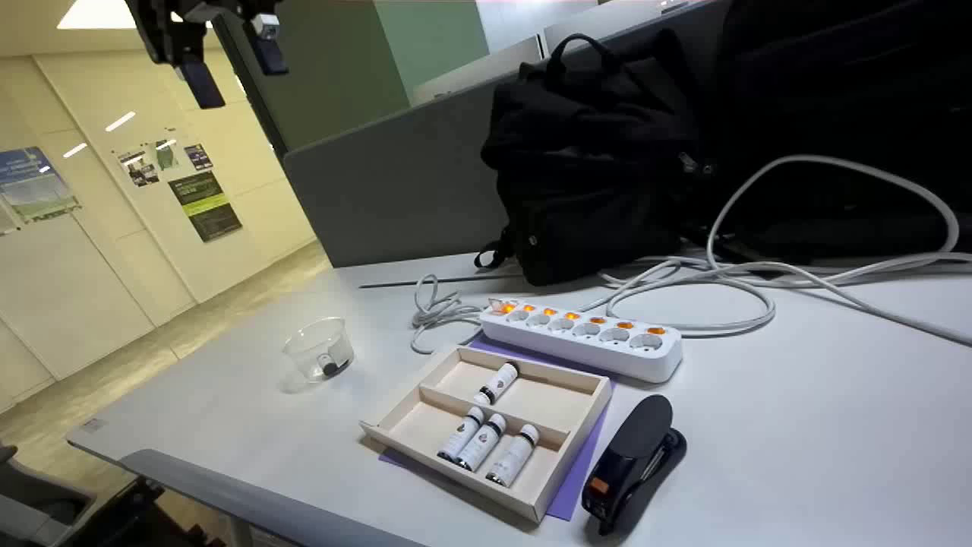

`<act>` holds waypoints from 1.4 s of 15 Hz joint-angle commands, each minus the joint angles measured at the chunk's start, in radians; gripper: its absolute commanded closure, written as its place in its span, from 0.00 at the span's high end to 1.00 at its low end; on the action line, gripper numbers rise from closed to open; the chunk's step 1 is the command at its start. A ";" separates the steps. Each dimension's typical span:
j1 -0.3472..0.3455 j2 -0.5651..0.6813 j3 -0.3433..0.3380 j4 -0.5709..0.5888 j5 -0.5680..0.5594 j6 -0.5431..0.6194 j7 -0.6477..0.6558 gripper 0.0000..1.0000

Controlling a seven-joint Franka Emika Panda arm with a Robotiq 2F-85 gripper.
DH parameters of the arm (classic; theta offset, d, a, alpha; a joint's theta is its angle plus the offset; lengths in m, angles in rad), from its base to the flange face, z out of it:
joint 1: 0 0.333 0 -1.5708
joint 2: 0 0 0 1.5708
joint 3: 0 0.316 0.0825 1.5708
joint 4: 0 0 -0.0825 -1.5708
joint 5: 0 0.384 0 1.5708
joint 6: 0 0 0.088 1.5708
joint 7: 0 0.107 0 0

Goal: Pour the bottle out of the bowl onto the tray

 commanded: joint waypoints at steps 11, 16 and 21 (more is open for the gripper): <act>0.013 0.001 -0.010 0.002 -0.006 -0.002 0.006 1.00; 0.021 0.040 -0.008 0.007 -0.003 0.008 -0.005 1.00; 0.076 0.224 0.034 -0.012 0.023 0.238 -0.001 1.00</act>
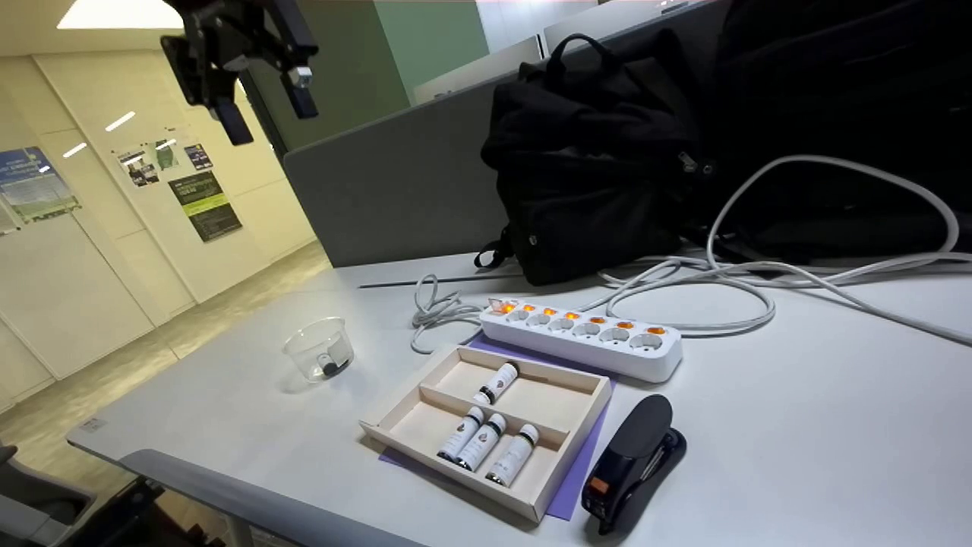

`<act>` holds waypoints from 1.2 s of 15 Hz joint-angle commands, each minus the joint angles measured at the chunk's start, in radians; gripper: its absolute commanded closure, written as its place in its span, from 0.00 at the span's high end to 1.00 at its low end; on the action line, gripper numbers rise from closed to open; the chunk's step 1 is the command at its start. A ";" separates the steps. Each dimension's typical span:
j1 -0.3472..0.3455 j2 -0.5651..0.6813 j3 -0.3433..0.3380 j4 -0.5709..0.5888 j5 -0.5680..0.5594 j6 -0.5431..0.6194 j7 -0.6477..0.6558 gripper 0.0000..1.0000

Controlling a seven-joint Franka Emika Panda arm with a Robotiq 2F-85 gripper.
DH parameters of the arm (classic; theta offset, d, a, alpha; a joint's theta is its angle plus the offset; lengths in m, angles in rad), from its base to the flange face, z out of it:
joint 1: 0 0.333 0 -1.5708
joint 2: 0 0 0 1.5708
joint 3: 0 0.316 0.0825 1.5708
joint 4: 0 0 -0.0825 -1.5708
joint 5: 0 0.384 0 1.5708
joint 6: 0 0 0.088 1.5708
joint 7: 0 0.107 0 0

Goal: Pour the bottle out of the bowl onto the tray

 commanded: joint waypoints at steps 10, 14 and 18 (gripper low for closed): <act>0.201 0.741 0.194 0.137 0.075 0.562 0.017 1.00; 0.277 0.938 0.207 0.273 -0.057 0.601 0.033 1.00; 0.339 1.030 0.230 0.390 -0.117 0.624 0.015 1.00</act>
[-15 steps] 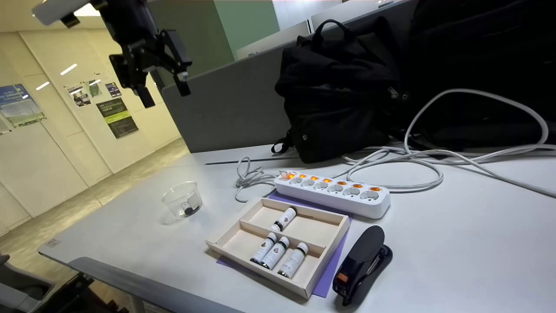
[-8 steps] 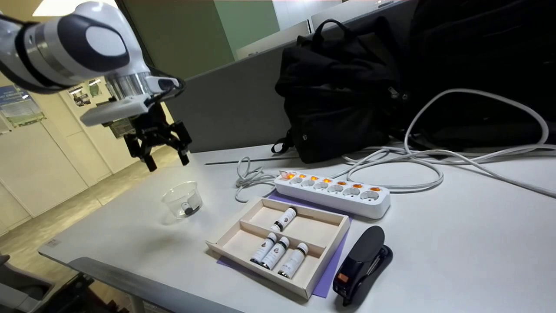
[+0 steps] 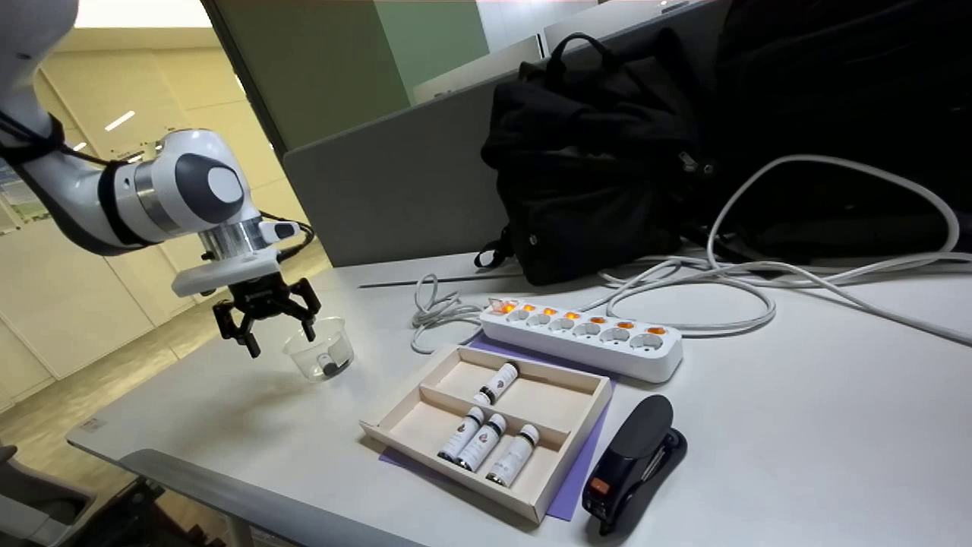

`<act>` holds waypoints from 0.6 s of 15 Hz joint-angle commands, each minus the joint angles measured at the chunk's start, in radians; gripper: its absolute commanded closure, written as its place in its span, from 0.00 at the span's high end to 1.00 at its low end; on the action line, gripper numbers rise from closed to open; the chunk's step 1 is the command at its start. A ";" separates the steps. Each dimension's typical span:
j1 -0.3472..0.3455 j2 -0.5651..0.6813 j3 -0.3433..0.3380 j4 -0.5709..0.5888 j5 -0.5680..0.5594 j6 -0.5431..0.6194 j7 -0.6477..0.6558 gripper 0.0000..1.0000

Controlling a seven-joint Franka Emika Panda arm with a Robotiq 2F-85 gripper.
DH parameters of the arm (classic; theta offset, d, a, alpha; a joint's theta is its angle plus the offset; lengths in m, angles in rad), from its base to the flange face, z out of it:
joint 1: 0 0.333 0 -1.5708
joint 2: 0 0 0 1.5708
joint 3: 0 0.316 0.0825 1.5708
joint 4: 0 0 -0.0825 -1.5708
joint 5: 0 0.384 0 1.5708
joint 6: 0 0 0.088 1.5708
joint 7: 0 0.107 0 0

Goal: Pour the bottle out of the bowl onto the tray

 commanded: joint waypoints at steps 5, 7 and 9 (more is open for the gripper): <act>0.061 0.072 0.057 0.147 -0.037 -0.003 -0.045 0.74; 0.086 0.075 0.028 0.139 -0.078 0.010 -0.040 0.60; 0.105 0.084 -0.003 0.141 -0.126 0.019 -0.028 0.92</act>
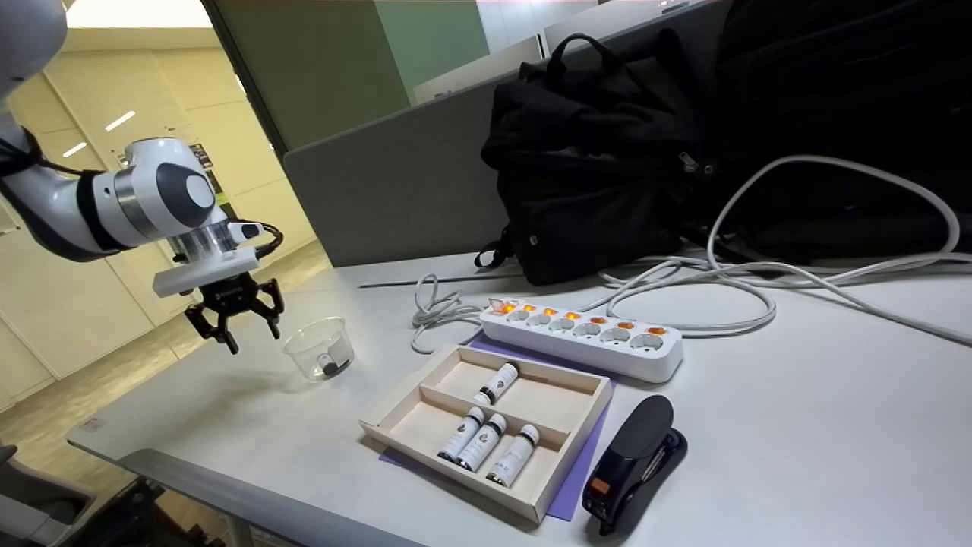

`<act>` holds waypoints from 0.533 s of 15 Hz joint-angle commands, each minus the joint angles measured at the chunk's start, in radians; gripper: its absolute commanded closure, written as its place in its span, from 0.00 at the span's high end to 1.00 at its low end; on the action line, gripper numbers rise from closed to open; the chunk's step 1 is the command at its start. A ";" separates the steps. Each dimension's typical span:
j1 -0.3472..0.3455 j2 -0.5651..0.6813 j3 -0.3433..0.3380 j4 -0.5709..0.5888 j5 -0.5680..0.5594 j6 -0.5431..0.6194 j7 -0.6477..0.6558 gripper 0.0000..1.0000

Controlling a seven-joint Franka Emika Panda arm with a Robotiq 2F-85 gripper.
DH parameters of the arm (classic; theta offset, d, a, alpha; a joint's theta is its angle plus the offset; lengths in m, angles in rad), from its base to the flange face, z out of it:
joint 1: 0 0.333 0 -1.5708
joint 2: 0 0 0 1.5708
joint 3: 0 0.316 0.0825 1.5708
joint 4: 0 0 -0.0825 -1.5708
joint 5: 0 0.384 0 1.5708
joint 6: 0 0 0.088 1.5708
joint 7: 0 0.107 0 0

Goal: Pour the bottle out of the bowl onto the tray

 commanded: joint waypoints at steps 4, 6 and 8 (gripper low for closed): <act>0.036 0.048 -0.082 0.031 -0.115 0.037 0.023 1.00; 0.036 0.065 -0.091 0.032 -0.128 0.044 0.022 0.75; 0.032 0.079 -0.090 0.028 -0.128 0.052 0.020 0.67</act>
